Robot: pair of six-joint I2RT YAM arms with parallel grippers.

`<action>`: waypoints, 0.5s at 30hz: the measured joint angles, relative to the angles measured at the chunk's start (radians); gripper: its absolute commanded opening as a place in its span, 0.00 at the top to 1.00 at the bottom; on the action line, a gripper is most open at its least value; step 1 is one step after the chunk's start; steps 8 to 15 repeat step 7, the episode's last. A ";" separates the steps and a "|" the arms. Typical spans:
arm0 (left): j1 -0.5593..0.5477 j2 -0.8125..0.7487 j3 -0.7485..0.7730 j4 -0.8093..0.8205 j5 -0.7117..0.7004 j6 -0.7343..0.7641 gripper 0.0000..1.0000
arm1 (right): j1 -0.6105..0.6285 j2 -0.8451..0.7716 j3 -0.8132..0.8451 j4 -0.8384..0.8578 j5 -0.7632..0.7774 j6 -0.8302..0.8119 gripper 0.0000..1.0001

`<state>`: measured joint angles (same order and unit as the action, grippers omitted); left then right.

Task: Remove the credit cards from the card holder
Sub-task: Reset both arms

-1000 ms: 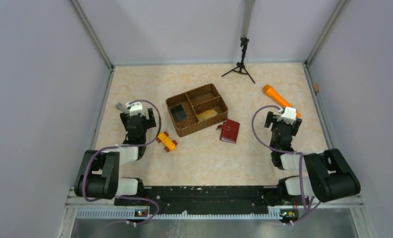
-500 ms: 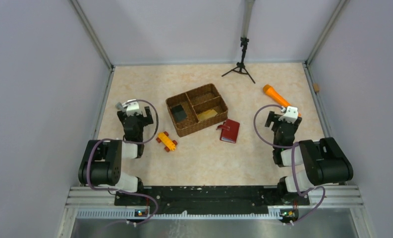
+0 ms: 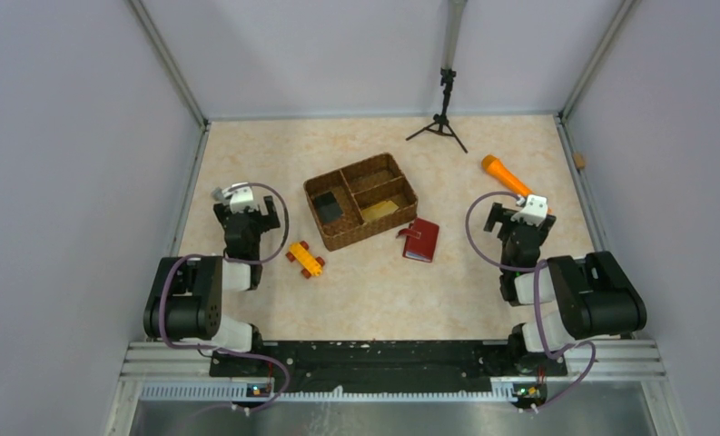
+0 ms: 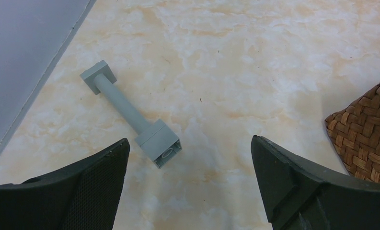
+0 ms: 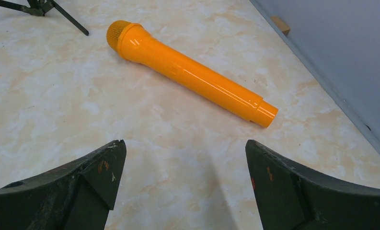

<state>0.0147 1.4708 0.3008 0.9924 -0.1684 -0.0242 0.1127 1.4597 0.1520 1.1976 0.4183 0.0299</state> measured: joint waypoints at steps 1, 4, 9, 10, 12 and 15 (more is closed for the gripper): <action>0.000 0.000 0.000 0.000 0.001 0.000 0.01 | 0.000 0.000 0.000 0.000 0.000 0.000 0.02; 0.000 0.000 0.000 0.000 0.001 0.000 0.01 | 0.000 0.000 0.000 0.000 0.000 0.000 0.02; 0.000 0.000 0.000 -0.002 0.004 0.000 0.01 | 0.000 0.000 0.000 0.000 0.000 0.000 0.02; 0.000 0.000 0.000 -0.002 0.004 0.000 0.01 | 0.000 0.000 0.000 0.000 0.000 0.000 0.02; 0.000 0.000 0.000 -0.002 0.004 0.000 0.01 | 0.000 0.000 0.000 0.000 0.000 0.000 0.02; 0.000 0.000 0.000 -0.002 0.004 0.000 0.01 | 0.000 0.000 0.000 0.000 0.000 0.000 0.02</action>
